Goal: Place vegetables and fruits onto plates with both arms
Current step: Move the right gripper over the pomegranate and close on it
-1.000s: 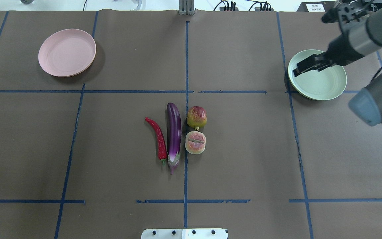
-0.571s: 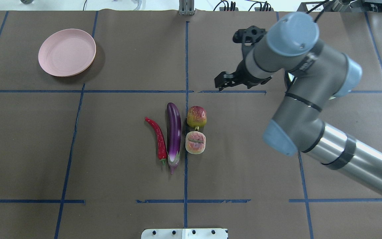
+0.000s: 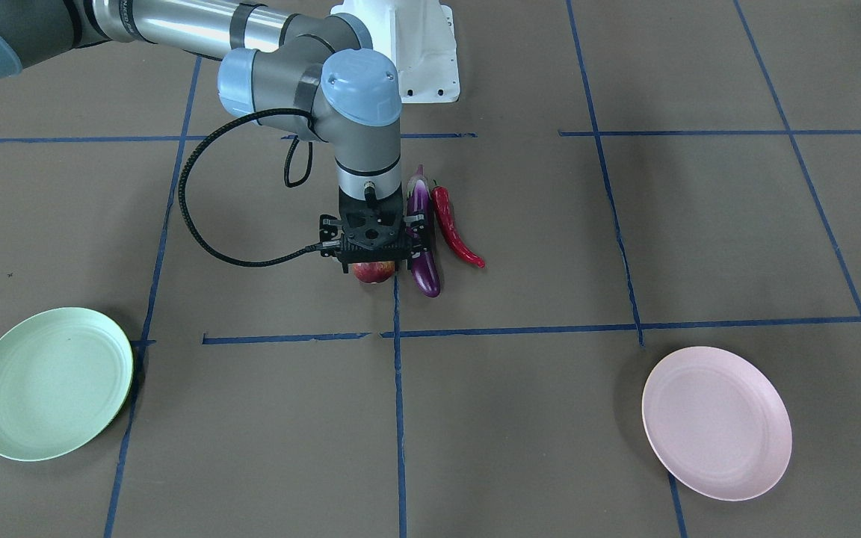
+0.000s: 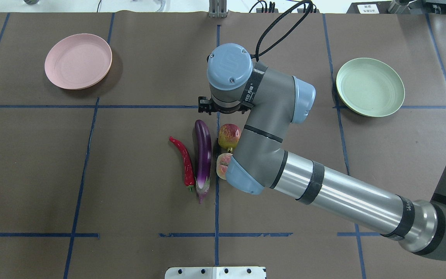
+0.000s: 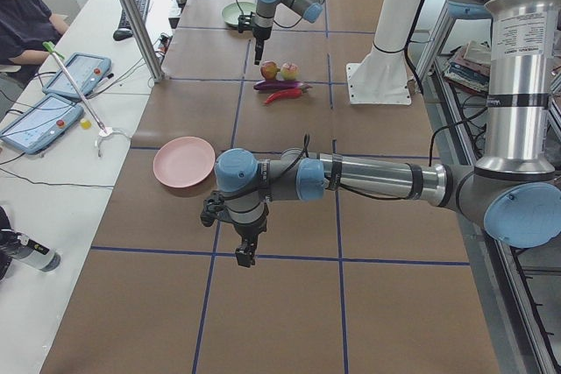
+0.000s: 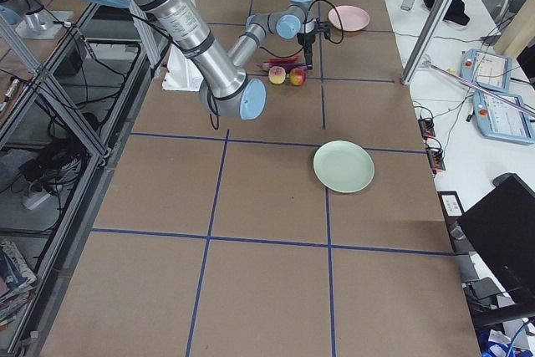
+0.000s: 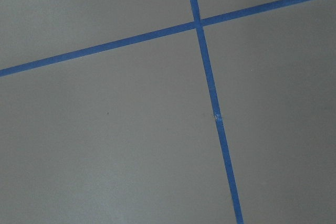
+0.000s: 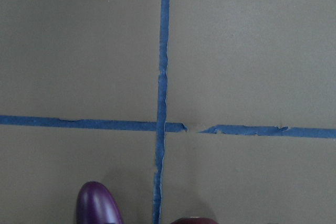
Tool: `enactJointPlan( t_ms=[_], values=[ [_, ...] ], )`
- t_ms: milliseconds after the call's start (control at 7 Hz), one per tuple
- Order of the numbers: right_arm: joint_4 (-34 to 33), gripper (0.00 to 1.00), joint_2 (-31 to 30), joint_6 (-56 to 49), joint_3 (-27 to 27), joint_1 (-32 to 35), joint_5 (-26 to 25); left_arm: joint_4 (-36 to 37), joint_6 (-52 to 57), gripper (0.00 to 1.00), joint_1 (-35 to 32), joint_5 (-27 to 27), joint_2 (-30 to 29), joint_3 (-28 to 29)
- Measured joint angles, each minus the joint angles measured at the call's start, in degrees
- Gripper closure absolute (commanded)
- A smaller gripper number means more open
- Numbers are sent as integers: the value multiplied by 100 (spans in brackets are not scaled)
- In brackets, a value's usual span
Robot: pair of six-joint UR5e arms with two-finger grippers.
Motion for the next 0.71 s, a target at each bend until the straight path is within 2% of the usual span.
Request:
enactJointPlan(
  t_ms=[571, 714],
  values=[
    [12, 1, -31, 8, -356, -329, -160, 0, 0, 0, 3, -1, 0, 3],
    [14, 11, -49, -4, -423, -382, -162, 0, 0, 0, 3, -1, 0, 3]
  ],
)
